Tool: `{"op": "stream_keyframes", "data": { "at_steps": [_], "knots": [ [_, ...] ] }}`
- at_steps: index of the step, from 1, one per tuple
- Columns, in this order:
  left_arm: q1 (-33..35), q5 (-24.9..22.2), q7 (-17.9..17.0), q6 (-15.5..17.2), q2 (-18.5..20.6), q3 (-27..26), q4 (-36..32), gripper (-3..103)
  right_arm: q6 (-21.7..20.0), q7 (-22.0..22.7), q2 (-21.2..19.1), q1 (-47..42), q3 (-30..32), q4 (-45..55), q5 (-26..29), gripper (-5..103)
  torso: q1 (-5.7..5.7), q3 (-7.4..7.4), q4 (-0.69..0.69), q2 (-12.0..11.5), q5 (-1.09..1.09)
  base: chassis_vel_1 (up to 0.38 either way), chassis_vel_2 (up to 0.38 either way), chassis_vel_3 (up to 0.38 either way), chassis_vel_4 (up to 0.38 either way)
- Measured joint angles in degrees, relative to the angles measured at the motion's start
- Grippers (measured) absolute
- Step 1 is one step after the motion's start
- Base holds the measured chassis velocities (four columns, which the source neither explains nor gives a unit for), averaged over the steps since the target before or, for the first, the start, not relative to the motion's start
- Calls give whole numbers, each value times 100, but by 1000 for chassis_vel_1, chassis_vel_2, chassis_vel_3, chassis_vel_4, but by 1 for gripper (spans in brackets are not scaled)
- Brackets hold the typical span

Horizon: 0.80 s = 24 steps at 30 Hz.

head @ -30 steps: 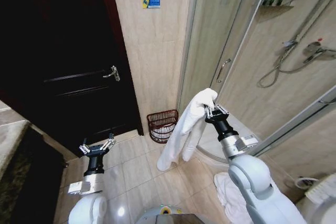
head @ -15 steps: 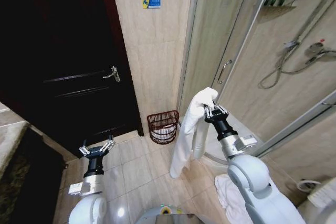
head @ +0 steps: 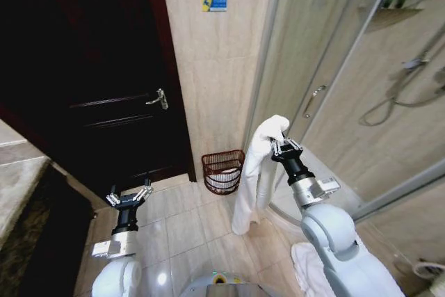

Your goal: Discard the used towel into the hamper.

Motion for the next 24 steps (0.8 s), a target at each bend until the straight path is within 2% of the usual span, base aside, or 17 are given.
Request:
{"op": "stream_keyframes", "data": {
  "at_steps": [5,24],
  "knots": [
    [-67,5,-94,-184,52,-12,117,100,11,2,24,41,15,-72,2,9,0,0,0,0,0,-28,84,87,-26],
    [-45,-11,-113,-243,11,-30,166,100,18,-16,29,121,-241,-129,-132,9,0,0,-1,-1,-1,-77,79,78,-82]
  ]
}}
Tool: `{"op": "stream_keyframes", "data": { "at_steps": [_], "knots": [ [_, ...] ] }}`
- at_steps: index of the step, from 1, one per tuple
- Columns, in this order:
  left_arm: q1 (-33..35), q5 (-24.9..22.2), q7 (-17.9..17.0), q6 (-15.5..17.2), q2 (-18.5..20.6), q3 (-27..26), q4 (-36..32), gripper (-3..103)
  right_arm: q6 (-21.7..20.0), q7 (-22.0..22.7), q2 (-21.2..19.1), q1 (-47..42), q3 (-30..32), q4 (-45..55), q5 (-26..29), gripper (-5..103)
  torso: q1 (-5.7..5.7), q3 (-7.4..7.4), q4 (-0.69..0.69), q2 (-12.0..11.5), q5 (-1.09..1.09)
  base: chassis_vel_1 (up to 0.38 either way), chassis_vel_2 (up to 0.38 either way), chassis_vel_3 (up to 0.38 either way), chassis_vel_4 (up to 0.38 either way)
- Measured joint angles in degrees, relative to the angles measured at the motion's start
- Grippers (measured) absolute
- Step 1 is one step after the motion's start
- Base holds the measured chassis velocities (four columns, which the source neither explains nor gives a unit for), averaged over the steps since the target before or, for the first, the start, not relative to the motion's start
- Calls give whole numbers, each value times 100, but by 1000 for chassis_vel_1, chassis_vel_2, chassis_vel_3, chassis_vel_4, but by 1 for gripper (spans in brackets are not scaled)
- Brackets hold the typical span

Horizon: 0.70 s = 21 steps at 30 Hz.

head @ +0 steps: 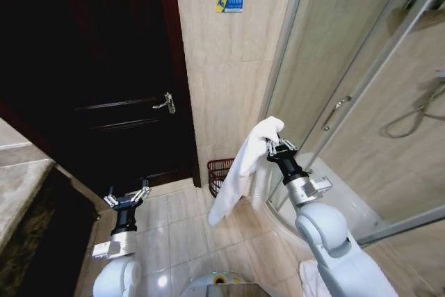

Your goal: Discard the used towel into the hamper.

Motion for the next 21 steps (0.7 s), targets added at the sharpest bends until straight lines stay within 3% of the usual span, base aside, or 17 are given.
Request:
{"op": "stream_keyframes", "data": {
  "at_steps": [8,16,21],
  "knots": [
    [3,9,-2,-16,-69,-1,5,100,9,76,-169,85,-21,-19,79,9,0,0,0,0,2,-109,99,106,-104],
    [17,38,-6,-83,-127,-37,129,100,-142,106,-691,702,48,61,697,9,1,1,0,0,0,-28,32,32,-31],
    [25,43,-51,-52,-149,-109,169,100,-357,308,-1102,1451,43,-19,1371,9,-2,0,0,0,0,0,0,0,0]
  ]
}}
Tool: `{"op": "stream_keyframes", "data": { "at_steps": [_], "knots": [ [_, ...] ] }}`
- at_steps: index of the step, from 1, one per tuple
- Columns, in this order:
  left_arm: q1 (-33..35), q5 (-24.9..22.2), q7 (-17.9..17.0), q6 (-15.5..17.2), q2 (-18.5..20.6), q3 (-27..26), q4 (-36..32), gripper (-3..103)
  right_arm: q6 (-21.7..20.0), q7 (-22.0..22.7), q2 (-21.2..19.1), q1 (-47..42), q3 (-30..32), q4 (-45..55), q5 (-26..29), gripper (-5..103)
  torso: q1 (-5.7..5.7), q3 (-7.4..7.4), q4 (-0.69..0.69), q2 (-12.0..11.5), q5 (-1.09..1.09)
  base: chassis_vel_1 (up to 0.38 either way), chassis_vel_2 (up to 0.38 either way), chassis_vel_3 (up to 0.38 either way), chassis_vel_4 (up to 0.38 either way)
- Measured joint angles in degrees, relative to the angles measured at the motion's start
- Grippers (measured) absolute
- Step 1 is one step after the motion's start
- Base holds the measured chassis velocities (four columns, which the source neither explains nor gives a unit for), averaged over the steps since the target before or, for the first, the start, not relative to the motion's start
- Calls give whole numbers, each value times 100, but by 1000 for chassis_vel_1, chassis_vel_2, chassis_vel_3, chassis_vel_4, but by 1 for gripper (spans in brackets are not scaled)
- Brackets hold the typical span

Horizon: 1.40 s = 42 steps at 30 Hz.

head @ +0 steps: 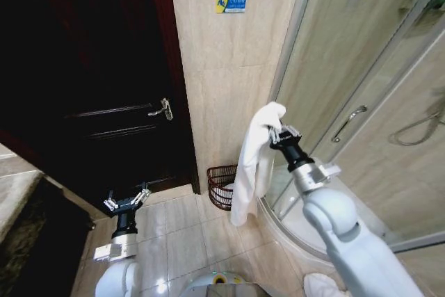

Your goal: Discard the used towel into the hamper.

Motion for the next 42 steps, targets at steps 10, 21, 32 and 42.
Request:
{"op": "stream_keyframes", "data": {
  "at_steps": [10,21,32,42],
  "knots": [
    [139,14,-97,12,-8,-101,-81,100,-114,49,-489,1647,-163,-900,683,9,3,2,1,-1,2,0,0,0,0],
    [104,-2,-126,94,-2,-19,-139,100,-371,154,-853,3468,-790,-1776,1250,9,2,1,0,0,1,0,0,0,0],
    [80,9,-128,96,-4,-6,-84,100,-365,-209,-1004,4039,-847,-2054,1398,9,2,1,0,0,-1,0,0,0,0],
    [-41,72,-109,144,-4,61,4,100,-616,-196,-680,5108,-1288,-2488,1682,9,2,1,0,0,-1,0,0,0,0]
  ]
}}
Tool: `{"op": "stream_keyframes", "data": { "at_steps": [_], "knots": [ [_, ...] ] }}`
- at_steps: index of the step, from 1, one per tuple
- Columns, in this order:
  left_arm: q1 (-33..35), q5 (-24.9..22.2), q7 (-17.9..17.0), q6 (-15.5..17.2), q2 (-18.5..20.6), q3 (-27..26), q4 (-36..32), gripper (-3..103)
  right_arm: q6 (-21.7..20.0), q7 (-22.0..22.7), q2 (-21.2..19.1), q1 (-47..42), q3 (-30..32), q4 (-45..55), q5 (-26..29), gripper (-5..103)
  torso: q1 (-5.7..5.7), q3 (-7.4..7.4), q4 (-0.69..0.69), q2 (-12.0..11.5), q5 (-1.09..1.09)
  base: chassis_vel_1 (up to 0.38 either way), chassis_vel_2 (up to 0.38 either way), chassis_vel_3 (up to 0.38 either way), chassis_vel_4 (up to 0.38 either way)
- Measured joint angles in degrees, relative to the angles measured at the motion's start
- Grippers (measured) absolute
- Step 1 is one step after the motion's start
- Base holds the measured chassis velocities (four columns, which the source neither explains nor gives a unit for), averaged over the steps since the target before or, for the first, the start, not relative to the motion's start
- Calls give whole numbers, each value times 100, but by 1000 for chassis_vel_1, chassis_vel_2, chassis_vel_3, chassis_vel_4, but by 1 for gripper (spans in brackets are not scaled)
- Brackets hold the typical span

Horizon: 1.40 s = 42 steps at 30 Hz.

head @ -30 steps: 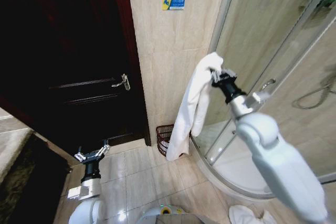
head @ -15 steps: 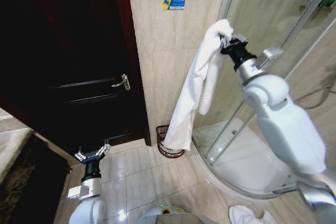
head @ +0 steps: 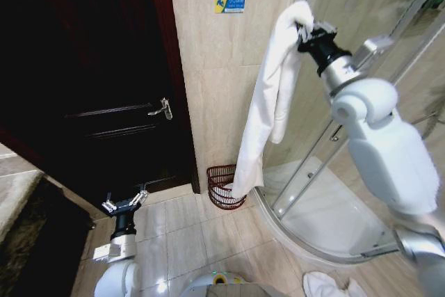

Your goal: Discard the used towel into the hamper.

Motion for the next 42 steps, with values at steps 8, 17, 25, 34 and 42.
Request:
{"op": "stream_keyframes", "data": {
  "at_steps": [8,17,25,34,42],
  "knots": [
    [11,16,4,-15,1,0,15,100,-146,430,588,854,-445,-840,65,9,0,1,2,0,1,0,0,0,0],
    [36,-59,5,-116,1,-57,98,100,-175,263,613,1189,-596,-1273,-95,9,0,-1,1,0,-2,0,0,0,0],
    [73,-136,41,-237,0,-48,151,100,-80,140,571,438,-463,-1193,-264,9,0,0,0,0,1,0,0,0,0],
    [41,-116,128,-248,0,13,151,100,-8,90,554,708,-404,-1333,-329,9,0,0,0,0,-1,0,0,0,0],
    [85,-89,131,-309,0,50,205,100,-43,7,335,790,-285,-1267,-323,9,0,0,-1,0,2,0,0,0,0]
  ]
}}
